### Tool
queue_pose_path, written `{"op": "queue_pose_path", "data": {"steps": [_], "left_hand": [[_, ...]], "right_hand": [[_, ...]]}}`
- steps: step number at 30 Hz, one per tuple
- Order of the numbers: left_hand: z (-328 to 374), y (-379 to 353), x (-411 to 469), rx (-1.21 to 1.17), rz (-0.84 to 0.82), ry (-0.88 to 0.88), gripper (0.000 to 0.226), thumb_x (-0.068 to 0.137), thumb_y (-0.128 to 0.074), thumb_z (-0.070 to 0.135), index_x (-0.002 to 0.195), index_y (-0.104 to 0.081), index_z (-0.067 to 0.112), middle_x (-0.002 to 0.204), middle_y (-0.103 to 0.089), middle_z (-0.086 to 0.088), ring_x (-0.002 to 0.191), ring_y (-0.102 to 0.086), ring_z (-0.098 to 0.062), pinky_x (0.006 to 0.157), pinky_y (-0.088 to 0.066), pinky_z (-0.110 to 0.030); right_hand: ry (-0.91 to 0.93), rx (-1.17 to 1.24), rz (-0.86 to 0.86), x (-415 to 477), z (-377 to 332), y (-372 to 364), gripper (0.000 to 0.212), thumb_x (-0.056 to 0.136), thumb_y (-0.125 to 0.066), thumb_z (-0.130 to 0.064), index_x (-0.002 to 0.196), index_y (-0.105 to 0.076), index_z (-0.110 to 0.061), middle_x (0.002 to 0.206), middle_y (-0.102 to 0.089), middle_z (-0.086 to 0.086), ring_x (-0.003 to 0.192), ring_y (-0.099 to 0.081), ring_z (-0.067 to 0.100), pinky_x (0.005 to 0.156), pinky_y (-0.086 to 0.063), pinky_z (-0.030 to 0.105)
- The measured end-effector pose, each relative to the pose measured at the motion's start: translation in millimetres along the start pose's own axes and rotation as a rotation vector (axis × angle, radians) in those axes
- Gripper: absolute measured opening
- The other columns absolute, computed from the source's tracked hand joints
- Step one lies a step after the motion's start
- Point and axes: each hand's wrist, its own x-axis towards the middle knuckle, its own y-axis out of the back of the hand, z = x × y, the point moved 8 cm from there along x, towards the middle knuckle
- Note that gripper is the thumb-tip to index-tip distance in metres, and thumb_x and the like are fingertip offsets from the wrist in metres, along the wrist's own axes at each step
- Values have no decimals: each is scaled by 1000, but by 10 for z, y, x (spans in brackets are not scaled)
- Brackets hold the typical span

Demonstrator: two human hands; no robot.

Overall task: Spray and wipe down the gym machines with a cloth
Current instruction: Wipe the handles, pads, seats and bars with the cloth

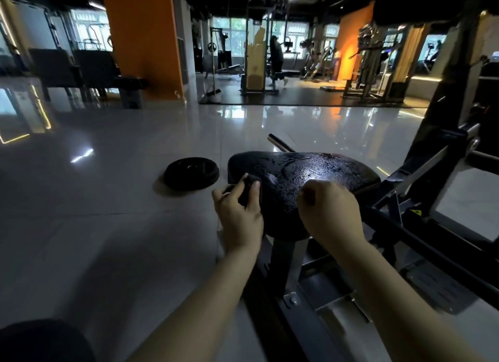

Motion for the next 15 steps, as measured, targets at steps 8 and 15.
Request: {"op": "queue_pose_path", "data": {"steps": [8, 15], "left_hand": [[-306, 43, 301, 33, -21, 118, 37, 101, -58, 41, 115, -74, 10, 114, -45, -2, 107, -56, -22, 100, -45, -36], [-164, -62, -256, -83, -181, 245, 51, 109, -39, 39, 159, -30, 35, 164, -33, 6, 146, -38, -17, 118, -24, -32]], "right_hand": [[56, -70, 146, -99, -76, -81, 18, 88, -60, -19, 72, -64, -11, 69, -60, 2, 66, -55, 27, 55, -45, 35], [16, -135, 212, -111, -149, -85, 19, 85, -61, -20, 68, -61, -12, 67, -62, 3, 65, -56, 29, 51, -32, 30]]}}
